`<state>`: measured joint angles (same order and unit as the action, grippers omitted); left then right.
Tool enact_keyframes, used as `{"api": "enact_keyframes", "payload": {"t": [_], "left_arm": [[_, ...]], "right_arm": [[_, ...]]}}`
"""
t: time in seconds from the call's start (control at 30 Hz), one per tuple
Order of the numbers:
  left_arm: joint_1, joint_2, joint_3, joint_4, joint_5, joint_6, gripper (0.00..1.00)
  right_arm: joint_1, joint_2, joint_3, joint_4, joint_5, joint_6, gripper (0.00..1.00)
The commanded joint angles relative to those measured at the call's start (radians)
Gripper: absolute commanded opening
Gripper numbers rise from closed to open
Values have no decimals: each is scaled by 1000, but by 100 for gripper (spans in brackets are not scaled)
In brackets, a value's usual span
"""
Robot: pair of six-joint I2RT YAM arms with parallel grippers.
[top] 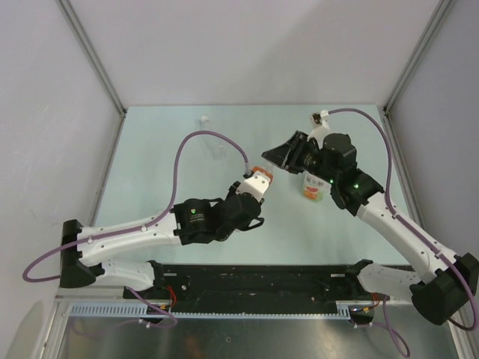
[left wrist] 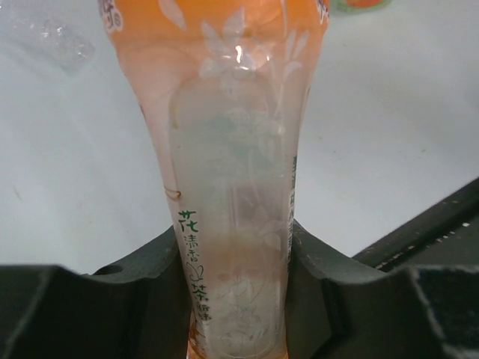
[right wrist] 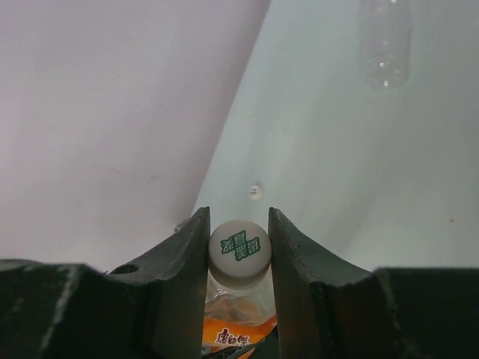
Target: Unscrew the bottle caps
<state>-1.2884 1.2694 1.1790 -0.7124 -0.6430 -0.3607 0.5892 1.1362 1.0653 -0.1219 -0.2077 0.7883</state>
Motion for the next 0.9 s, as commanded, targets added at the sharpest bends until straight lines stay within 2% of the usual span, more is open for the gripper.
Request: {"api": "enact_keyframes", "payload": {"t": [0.0, 0.2, 0.37, 0.57, 0.73, 0.87], "left_arm": [[5, -54, 65, 39, 146, -7, 0], [18, -107, 63, 141, 360, 47, 0], [49, -202, -17, 289, 541, 65, 0], [101, -320, -141, 497, 831, 52, 0], [107, -338, -176, 593, 1003, 44, 0], [108, -345, -201, 655, 1080, 36, 0]], "right_arm": [[-59, -58, -57, 211, -183, 15, 0], [-141, -92, -78, 306, -378, 5, 0], [-185, -118, -92, 397, -504, 19, 0], [-208, -124, -151, 644, -607, 150, 0], [-214, -108, -194, 869, -658, 264, 0], [-218, -107, -208, 965, -668, 300, 0]]}}
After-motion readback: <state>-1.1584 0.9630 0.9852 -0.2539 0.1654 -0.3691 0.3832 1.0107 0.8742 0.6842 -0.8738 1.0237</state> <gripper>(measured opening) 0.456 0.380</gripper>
